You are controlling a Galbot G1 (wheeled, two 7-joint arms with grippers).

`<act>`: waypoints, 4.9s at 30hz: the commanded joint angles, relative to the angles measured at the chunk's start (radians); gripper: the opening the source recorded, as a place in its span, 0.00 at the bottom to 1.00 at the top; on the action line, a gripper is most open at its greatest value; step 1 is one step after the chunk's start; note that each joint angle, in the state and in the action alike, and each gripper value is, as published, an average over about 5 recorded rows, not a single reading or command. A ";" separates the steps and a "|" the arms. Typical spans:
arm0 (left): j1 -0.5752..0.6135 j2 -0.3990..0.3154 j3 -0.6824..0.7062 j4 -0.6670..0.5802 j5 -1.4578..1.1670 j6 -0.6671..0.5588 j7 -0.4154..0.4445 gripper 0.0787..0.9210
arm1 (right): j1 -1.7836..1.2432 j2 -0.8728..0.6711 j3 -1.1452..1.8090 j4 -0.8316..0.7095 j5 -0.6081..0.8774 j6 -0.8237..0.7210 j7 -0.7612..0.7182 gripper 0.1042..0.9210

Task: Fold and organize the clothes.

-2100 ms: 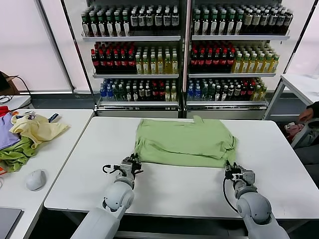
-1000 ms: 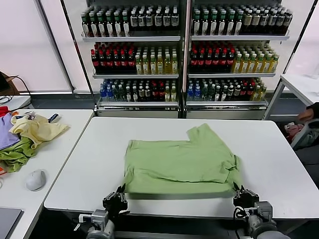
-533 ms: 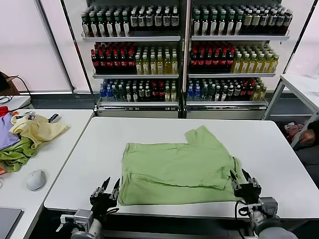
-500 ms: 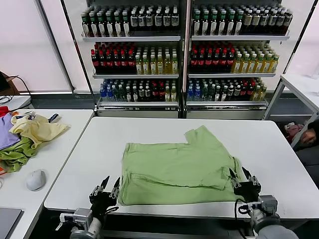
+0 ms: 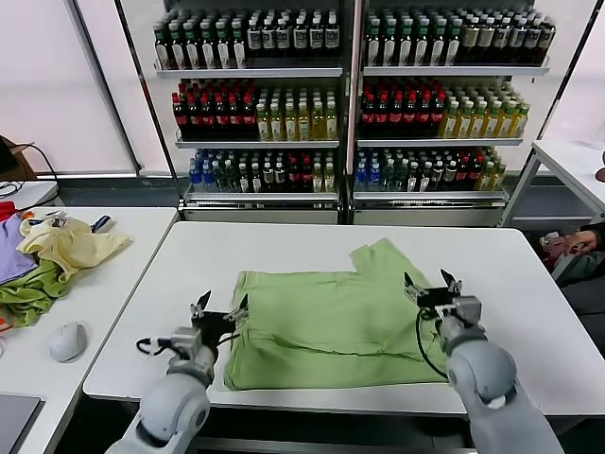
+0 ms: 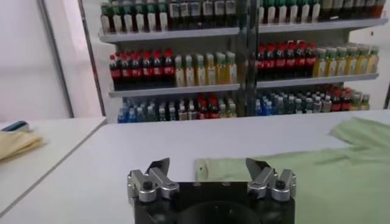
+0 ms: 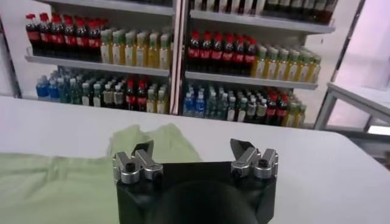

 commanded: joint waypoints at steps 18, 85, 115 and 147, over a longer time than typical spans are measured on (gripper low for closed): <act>-0.438 -0.079 0.179 0.580 -0.054 0.052 -0.026 0.88 | 0.474 0.140 -0.148 -0.696 -0.038 0.012 -0.042 0.88; 0.077 0.071 0.031 -0.065 -0.161 0.032 0.055 0.01 | -0.327 -0.028 0.184 0.242 0.090 -0.049 -0.013 0.02; 0.229 -0.137 0.019 -0.031 0.175 0.012 -0.133 0.67 | -0.358 0.006 0.159 0.274 0.034 -0.021 -0.021 0.76; 0.120 0.207 -0.324 -0.033 -0.114 -0.011 -0.011 0.05 | -0.333 0.011 0.168 0.294 0.071 -0.005 -0.005 0.88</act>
